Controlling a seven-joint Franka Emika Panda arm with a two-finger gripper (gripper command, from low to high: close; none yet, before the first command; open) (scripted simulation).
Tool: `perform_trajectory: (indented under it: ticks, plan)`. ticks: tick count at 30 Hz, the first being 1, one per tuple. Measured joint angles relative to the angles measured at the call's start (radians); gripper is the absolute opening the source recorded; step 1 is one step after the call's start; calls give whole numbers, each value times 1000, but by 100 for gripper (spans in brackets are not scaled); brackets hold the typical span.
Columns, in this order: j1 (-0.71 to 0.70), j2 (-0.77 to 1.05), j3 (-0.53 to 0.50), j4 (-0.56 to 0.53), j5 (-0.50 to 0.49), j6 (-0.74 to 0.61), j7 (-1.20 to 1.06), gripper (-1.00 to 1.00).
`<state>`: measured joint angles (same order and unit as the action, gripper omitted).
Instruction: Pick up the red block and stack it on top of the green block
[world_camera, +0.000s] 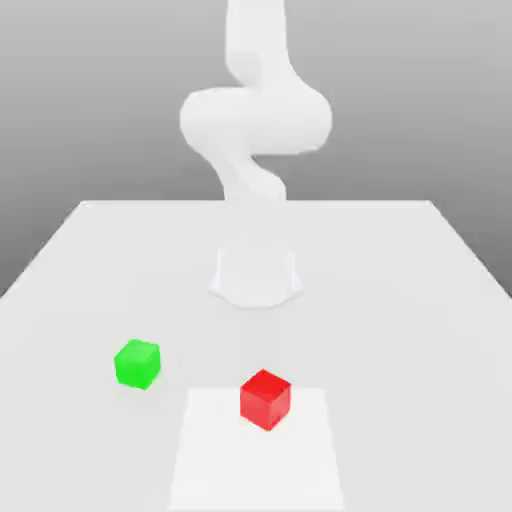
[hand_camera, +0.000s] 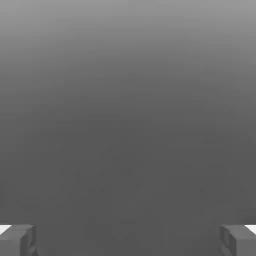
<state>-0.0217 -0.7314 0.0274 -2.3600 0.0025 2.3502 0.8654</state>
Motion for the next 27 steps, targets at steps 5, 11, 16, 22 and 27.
perform_trajectory:
  ticks: [5,11,16,22,27]
  plan:
    - [-48,166,61,-138,6,118,156,0]
    - [-98,368,124,-304,13,260,345,0]
    - [-122,565,159,-457,26,396,520,0]
    - [-113,825,124,-493,-74,599,671,0]
    - [-49,926,47,-480,-130,685,713,-100]
